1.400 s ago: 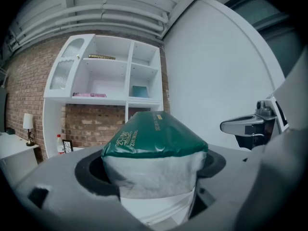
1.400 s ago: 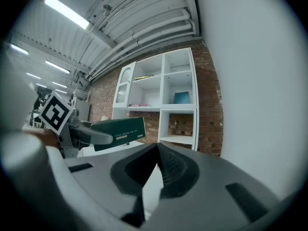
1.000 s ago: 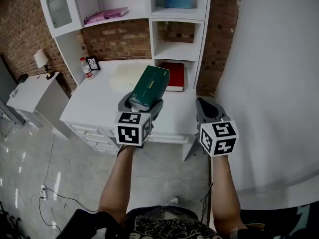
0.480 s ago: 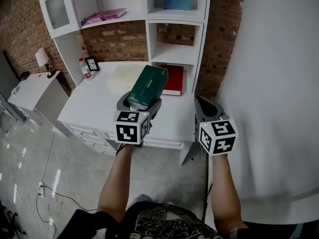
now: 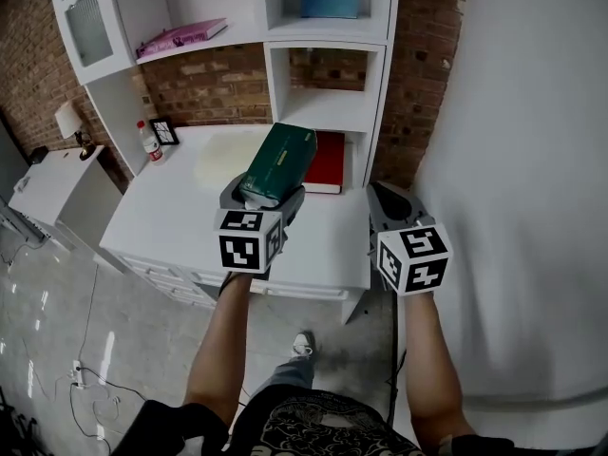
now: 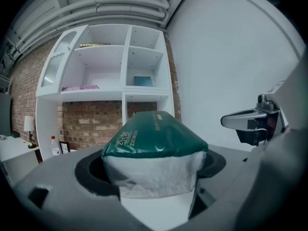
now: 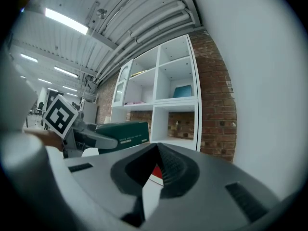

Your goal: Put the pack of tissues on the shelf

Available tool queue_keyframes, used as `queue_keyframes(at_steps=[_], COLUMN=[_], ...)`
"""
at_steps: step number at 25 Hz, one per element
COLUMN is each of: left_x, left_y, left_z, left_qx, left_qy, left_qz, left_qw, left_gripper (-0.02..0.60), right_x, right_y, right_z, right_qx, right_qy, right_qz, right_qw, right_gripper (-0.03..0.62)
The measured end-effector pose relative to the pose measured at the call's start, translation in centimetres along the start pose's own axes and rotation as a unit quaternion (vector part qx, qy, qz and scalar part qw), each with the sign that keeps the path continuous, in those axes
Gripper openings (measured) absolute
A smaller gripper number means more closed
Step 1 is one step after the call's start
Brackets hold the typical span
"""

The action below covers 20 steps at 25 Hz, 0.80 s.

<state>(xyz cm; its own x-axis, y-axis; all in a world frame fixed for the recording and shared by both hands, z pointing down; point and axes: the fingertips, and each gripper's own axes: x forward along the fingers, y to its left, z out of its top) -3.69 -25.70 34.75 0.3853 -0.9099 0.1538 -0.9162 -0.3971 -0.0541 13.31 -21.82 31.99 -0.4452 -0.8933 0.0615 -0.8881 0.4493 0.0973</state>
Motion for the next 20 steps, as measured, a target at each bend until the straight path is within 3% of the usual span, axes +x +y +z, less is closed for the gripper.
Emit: queue_keyframes(at_steps=[20], left_x=[17.3], left_y=[6.7], left_z=[2.5], left_qx=[-0.004], left_qy=[-0.002], left_qz=[-0.071], left_qw=[0.9974], left_gripper=[0.451], right_x=[16.7], right_y=[-6.0], right_z=[1.3], right_qx=[-0.013], right_qy=[0.028], right_qz=[-0.043], right_qw=[0.999], right_gripper=[0.003])
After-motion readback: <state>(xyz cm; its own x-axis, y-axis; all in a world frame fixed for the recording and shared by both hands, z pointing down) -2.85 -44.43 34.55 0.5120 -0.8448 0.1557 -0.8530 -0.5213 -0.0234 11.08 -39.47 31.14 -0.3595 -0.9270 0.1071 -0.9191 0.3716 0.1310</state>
